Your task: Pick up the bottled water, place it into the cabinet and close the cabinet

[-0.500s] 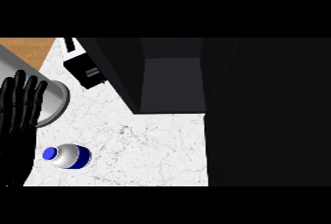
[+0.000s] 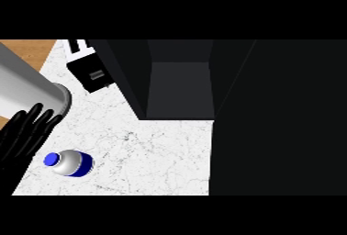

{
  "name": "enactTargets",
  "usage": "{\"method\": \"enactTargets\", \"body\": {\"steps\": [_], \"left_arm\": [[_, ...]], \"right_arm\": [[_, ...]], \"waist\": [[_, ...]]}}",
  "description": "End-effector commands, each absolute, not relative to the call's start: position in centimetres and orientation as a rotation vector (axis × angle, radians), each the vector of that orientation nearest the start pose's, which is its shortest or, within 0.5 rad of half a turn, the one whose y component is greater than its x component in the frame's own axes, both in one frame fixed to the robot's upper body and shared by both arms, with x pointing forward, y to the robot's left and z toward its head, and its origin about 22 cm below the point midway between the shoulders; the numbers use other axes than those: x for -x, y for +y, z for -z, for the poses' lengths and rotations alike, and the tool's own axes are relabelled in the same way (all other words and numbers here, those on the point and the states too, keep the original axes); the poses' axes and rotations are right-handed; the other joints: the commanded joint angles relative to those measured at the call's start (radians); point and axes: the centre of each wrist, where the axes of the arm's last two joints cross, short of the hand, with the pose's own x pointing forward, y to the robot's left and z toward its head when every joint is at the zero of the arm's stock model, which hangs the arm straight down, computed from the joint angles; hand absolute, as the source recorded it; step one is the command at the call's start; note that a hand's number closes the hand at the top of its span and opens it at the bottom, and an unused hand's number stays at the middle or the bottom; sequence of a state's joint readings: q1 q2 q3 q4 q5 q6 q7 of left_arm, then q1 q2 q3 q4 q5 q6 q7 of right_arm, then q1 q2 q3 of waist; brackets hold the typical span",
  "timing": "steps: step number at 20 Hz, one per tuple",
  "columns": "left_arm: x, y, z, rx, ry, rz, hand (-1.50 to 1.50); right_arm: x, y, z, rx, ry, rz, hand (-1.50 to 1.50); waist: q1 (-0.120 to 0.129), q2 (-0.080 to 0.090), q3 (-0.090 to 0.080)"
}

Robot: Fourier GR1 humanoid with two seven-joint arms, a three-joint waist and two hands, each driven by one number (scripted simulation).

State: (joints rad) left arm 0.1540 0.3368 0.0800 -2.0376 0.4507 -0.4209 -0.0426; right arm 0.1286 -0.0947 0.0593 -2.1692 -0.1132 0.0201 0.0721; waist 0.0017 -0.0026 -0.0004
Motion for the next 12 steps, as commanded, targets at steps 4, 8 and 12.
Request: {"method": "enactTargets", "body": {"steps": [4, 8, 12], "left_arm": [[-16.2, 36.9, -11.6, 0.553, -1.758, 0.391, -1.50], [-14.3, 41.0, -12.4, 0.531, -1.744, 0.390, -1.50], [-12.6, 41.4, -9.8, 0.497, -1.717, 0.367, -1.50]], "right_arm": [[-12.7, -22.6, -13.5, -0.190, -1.840, -0.053, -1.50], [-11.5, -23.5, -14.5, -0.184, -1.858, -0.040, -1.50], [-8.8, -23.3, -15.2, -0.176, -1.839, -0.059, -1.50]], "waist": [[-0.003, -0.006, -0.001], [0.001, -0.002, 0.001], [-0.004, -0.003, 0.000]]}}
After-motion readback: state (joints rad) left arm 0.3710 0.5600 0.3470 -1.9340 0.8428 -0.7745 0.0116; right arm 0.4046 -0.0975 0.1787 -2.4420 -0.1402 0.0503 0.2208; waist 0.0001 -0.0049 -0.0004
